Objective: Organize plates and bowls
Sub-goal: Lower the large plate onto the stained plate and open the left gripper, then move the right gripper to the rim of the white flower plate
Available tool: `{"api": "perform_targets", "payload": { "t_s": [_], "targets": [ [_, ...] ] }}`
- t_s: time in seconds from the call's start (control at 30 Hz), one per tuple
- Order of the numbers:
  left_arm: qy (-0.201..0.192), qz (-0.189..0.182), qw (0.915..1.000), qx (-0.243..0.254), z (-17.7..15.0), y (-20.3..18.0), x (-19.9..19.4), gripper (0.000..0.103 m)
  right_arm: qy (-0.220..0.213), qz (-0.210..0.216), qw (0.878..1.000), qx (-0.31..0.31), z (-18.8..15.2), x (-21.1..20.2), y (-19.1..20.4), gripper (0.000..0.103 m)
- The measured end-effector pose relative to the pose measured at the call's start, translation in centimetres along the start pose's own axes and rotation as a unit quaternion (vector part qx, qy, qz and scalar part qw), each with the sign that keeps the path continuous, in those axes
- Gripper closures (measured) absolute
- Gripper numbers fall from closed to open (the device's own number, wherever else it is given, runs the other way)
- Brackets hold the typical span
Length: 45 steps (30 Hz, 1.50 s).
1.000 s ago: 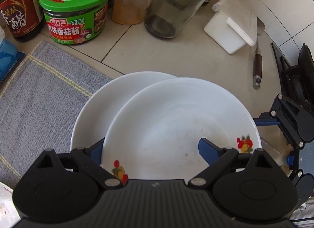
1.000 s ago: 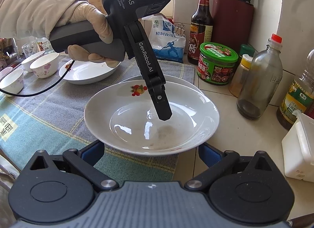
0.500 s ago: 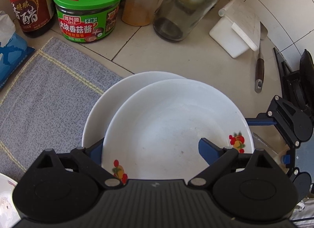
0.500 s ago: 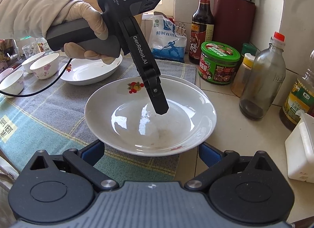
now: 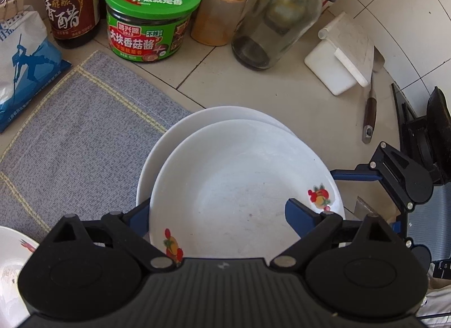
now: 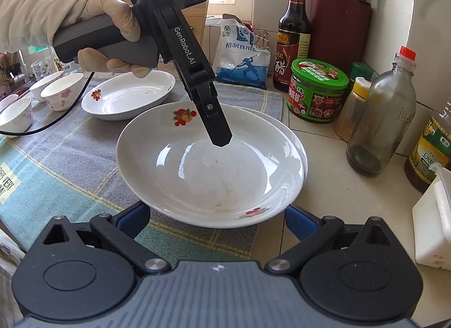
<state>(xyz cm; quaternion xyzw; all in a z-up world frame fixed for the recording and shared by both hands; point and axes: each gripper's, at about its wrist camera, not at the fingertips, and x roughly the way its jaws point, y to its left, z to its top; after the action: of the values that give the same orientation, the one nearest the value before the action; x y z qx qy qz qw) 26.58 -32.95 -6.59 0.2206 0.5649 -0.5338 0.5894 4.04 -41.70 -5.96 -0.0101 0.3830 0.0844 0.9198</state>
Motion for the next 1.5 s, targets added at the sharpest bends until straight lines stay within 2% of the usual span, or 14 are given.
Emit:
{"api": "perform_targets", "payload": {
  "t_s": [0.4,0.53,0.7,0.8,0.9,1.07,1.23,1.37,1.5],
  "targets": [
    [-0.023,0.014,0.9996,-0.011,-0.3,-0.1,-1.7,0.008,-0.013,-0.008,1.0,-0.005,0.0,-0.9,0.5,0.0],
    [-0.038,0.053,0.9979,0.001,-0.9,-0.7,-1.7,0.008,-0.014,-0.023,1.0,-0.006,0.1,-1.1,0.7,0.0],
    [-0.086,0.062,0.9942,0.016,-2.0,-2.0,-2.7,0.007,-0.012,-0.043,0.999,0.004,0.2,-1.5,0.9,0.0],
    [-0.126,0.079,0.9885,0.025,-3.2,-3.3,-3.6,0.007,-0.009,-0.059,0.998,0.009,0.4,-1.7,1.0,0.0],
    [-0.161,0.081,0.9834,0.021,-4.9,-4.5,-4.3,0.007,-0.007,-0.073,0.997,0.019,0.7,-2.0,0.9,0.0],
    [-0.221,0.118,0.968,0.013,-8.9,-7.0,-5.1,0.007,-0.002,-0.095,0.995,0.029,1.3,-2.0,1.0,0.0],
    [-0.268,0.164,0.9487,-0.032,-13.4,-7.8,-5.7,0.006,-0.002,-0.1,0.994,0.037,1.9,-1.5,1.2,0.0],
    [-0.283,0.219,0.9294,-0.089,-17.6,-6.4,-6.2,0.006,-0.008,-0.09,0.995,0.039,2.8,-0.9,1.7,0.0],
    [-0.278,0.267,0.9086,-0.161,-21.7,-3.4,-6.2,0.005,-0.011,-0.071,0.997,0.025,4.1,0.1,2.9,0.0]
  ]
}}
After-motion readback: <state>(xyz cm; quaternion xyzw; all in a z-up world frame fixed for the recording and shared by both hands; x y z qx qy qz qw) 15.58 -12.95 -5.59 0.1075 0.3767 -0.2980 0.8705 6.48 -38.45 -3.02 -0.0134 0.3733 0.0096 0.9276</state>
